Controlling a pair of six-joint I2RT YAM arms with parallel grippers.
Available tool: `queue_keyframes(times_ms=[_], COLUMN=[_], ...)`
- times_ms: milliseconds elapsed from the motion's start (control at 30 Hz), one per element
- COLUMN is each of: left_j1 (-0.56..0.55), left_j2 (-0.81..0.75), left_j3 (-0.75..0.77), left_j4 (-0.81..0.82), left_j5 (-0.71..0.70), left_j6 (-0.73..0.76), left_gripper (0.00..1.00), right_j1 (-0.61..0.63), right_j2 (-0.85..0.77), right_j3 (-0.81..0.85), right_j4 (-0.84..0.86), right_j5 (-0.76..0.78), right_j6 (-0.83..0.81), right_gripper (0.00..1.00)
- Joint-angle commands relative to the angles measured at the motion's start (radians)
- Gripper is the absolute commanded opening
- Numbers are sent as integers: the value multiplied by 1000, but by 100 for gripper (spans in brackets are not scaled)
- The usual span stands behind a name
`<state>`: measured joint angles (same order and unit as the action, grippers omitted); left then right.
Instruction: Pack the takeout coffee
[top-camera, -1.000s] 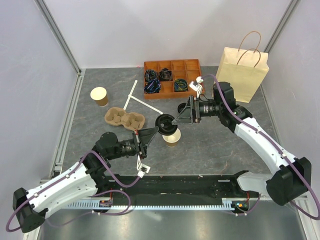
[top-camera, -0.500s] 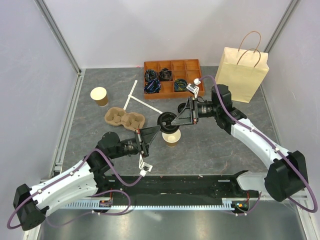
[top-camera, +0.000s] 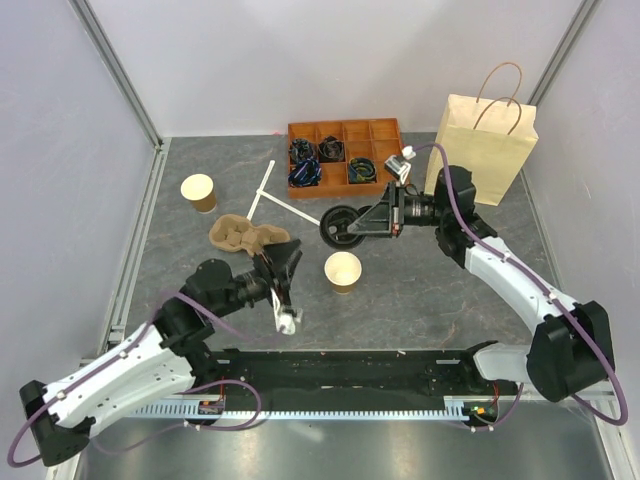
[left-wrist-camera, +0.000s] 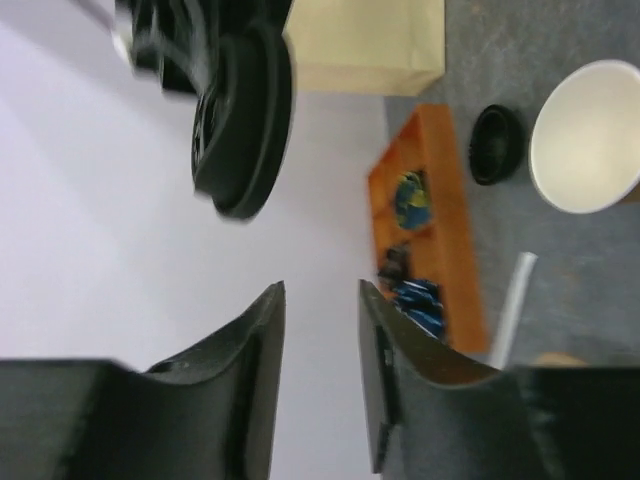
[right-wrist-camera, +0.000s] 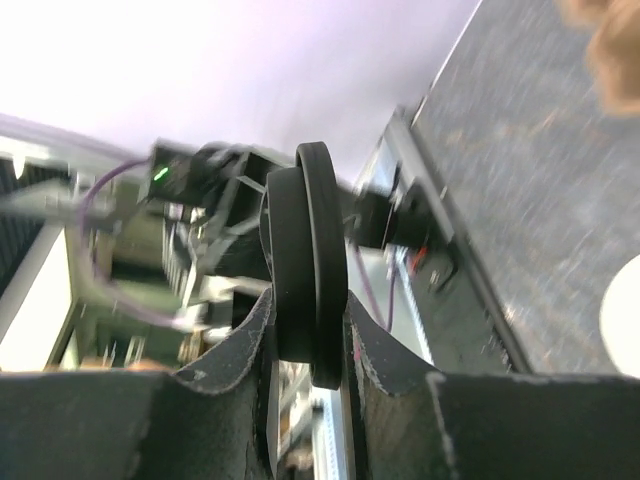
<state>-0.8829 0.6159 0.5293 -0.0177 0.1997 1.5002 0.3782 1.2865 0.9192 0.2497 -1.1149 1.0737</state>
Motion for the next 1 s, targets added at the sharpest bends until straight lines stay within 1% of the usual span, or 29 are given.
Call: queue_keyframes(times_ms=[0, 33, 67, 100, 133, 167, 200, 233, 267, 300, 333, 367, 433, 567, 600, 700, 767, 967], left_j1=[5, 10, 22, 31, 48, 112, 151, 183, 227, 240, 251, 272, 280, 280, 280, 280, 280, 279], left_j2=[65, 100, 186, 226, 266, 312, 335, 356, 378, 433, 453, 473, 510, 553, 562, 578, 590, 640], left_j3=[295, 411, 467, 518, 596, 621, 635, 646, 650, 655, 667, 669, 675, 673, 675, 652, 640, 614], left_j4=[-386, -433, -467, -525, -537, -535, -504, -490, -482, -479, -467, -452, -406, -314, -303, -210, -151, -103], left_j5=[-197, -197, -197, -183, -146, -14, 53, 126, 156, 179, 207, 228, 260, 279, 274, 268, 270, 251], left_j6=[-730, -856, -1105, -1223, -1327, -1498, -1599, -1761, -1822, -1871, -1950, -1986, -2054, -2106, -2112, -2161, -2196, -2217], left_gripper=[54, 58, 58, 57, 57, 57, 57, 56, 55, 54, 50, 50, 48, 45, 44, 38, 37, 34], right_j1=[-51, -56, -56, -53, -53, -53, -55, -55, -53, -48, -44, -41, -30, 10, 20, 45, 60, 85], right_j2=[-68, -81, -99, -111, -128, -137, -145, -159, -165, -170, -177, -184, -209, -242, -240, -248, -251, -234], right_j3=[-12, -16, -16, -26, -31, -33, -43, -48, -51, -46, -42, -37, -36, -34, -26, -14, -14, -5], right_j4=[132, 126, 78, 66, 54, 10, -7, -41, -64, -91, -152, -176, -223, -260, -291, -340, -349, -346], right_j5=[133, 200, 234, 263, 297, 355, 387, 411, 453, 475, 495, 538, 591, 702, 755, 819, 839, 851], right_j6=[71, 52, 28, -13, -35, -59, -75, -99, -112, -124, -174, -196, -245, -316, -333, -363, -370, -356], right_gripper=[0, 0, 0, 0, 0, 0, 0, 0, 0, 0, 0, 0, 0, 0, 0, 0, 0, 0])
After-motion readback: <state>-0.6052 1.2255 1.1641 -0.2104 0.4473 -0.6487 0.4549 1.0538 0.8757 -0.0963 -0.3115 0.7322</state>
